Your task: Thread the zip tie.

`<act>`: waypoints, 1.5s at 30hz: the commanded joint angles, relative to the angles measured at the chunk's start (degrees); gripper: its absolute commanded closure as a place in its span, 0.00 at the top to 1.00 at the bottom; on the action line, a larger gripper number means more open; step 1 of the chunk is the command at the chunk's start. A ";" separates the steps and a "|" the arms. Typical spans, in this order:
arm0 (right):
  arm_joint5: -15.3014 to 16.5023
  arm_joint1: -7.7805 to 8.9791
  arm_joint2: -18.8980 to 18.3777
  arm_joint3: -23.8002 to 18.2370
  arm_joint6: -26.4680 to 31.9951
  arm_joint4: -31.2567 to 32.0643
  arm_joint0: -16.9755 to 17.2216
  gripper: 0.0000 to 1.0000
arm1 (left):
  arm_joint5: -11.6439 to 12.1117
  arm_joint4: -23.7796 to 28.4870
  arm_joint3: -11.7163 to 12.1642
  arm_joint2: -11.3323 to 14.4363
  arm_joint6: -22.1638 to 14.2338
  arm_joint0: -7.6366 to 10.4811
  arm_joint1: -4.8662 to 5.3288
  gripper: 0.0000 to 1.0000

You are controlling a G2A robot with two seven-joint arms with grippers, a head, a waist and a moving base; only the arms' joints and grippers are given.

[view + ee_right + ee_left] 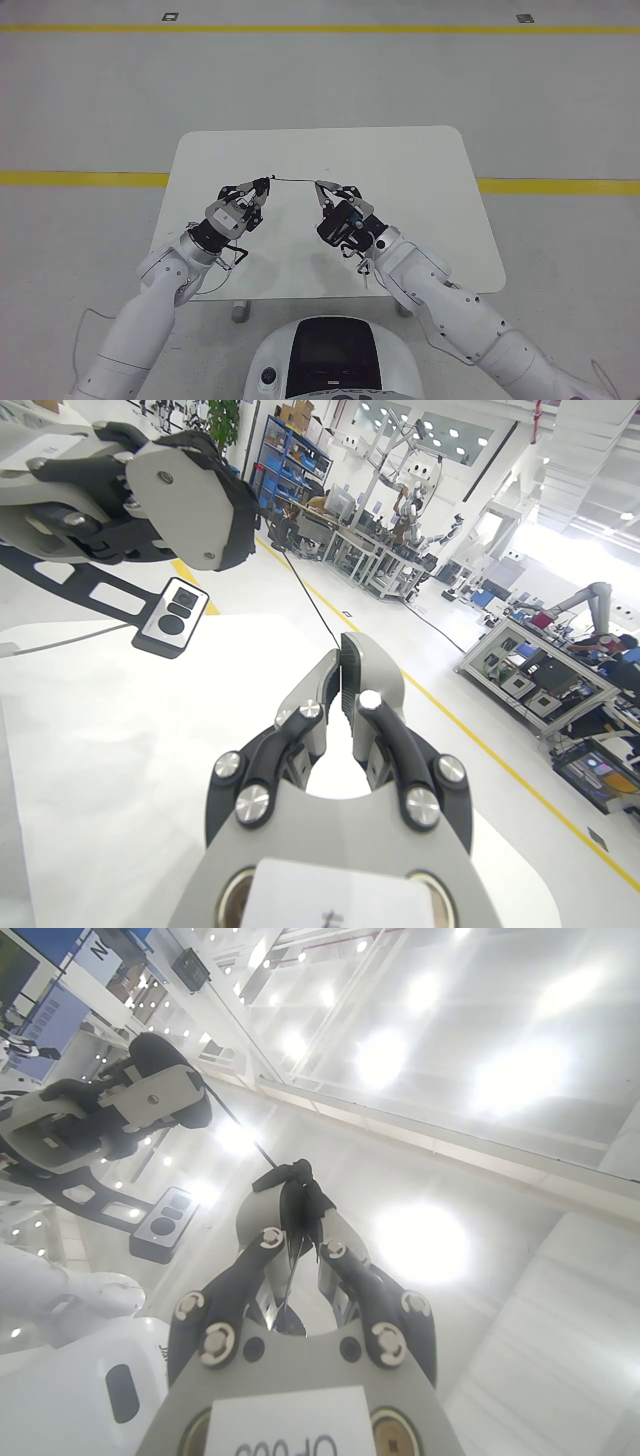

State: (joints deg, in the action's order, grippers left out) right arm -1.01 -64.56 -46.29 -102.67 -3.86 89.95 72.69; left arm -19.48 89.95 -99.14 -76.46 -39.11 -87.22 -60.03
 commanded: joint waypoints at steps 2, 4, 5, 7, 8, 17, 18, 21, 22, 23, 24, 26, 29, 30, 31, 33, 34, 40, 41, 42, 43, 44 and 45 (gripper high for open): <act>0.08 0.03 -0.13 0.11 -0.03 0.00 0.09 0.00 | 0.00 0.00 0.00 0.00 0.00 0.00 0.00 0.00; 0.12 0.04 -0.23 0.15 -0.02 0.00 0.16 0.00 | 0.00 0.00 0.00 0.00 0.00 0.00 0.00 0.00; 0.14 0.06 -0.30 0.18 -0.04 0.00 0.20 0.00 | 0.00 0.00 0.00 0.00 0.00 0.00 0.00 0.00; 0.16 0.08 -0.43 0.22 -0.06 0.00 0.26 0.00 | 0.00 0.00 0.00 0.00 0.00 0.00 0.00 0.00; 0.18 0.10 -0.50 0.25 -0.10 0.00 0.30 0.00 | 0.00 0.00 0.00 0.00 0.00 0.00 0.00 0.00; 0.17 0.19 -0.88 0.39 -0.44 0.00 0.46 0.00 | 0.00 0.00 0.00 0.00 0.00 0.00 0.00 0.00; 0.18 0.19 -0.92 0.44 -0.50 0.00 0.48 0.00 | 0.00 0.00 0.00 0.00 0.00 0.00 0.00 0.00; 0.21 0.15 -1.03 0.61 -0.68 0.00 0.53 0.00 | 0.00 0.00 0.00 0.00 0.00 0.00 0.00 0.00; 0.24 0.12 -1.07 0.69 -0.73 0.00 0.54 0.00 | 0.00 0.00 0.00 0.00 0.00 0.00 0.00 0.00; 0.25 0.09 -1.10 0.76 -0.77 0.00 0.55 0.00 | 0.00 0.00 0.00 0.00 0.00 0.00 0.00 0.00; 0.26 0.07 -1.14 0.86 -0.82 0.00 0.57 0.00 | 0.00 0.00 0.00 0.00 0.00 0.00 0.00 0.00; 0.30 0.00 -1.26 1.10 -0.90 0.00 0.61 0.29 | 0.00 0.00 0.00 0.00 0.00 0.00 0.00 0.00; 0.37 -0.07 -1.46 1.30 -1.01 0.00 0.76 1.00 | 0.00 0.00 0.00 0.00 0.00 0.00 0.00 0.00; 0.41 -0.08 -1.55 1.37 -1.02 0.00 0.84 1.00 | 0.00 0.00 0.00 0.00 0.00 0.00 0.00 0.00; 0.48 -0.07 -1.64 1.38 -1.02 0.00 0.94 1.00 | 0.00 0.00 0.00 0.00 0.00 0.00 0.00 0.00; 0.57 -0.03 -1.96 1.28 -0.79 0.00 1.45 1.00 | 0.00 0.00 0.00 0.00 0.00 0.00 0.00 0.00; 0.70 -0.03 -2.18 1.24 -0.70 -0.07 1.80 1.00 | 0.00 0.00 0.00 0.00 0.00 0.00 0.00 0.00; 3.36 0.14 -3.60 1.07 -0.01 -1.37 3.21 1.00 | 0.00 0.00 0.00 0.00 0.00 0.00 0.00 0.00; 3.36 0.14 -3.60 1.07 -0.01 -1.37 3.21 1.00 | 0.00 0.00 0.00 0.00 0.00 0.00 0.00 0.00; 3.36 0.14 -3.60 1.07 -0.01 -1.37 3.21 1.00 | 0.00 0.00 0.00 0.00 0.00 0.00 0.00 0.00; 3.36 0.14 -3.60 1.07 -0.01 -1.37 3.21 1.00 | 0.00 0.00 0.00 0.00 0.00 0.00 0.00 0.00; 3.36 0.14 -3.60 1.07 -0.01 -1.37 3.21 1.00 | 0.00 0.00 0.00 0.00 0.00 0.00 0.00 0.00; 3.36 0.14 -3.60 1.07 -0.01 -1.37 3.21 1.00 | 0.00 0.00 0.00 0.00 0.00 0.00 0.00 0.00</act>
State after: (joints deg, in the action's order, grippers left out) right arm 2.35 -64.42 -49.88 -101.59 -3.87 88.59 75.89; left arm -19.48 89.95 -99.14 -76.46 -39.11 -87.22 -60.03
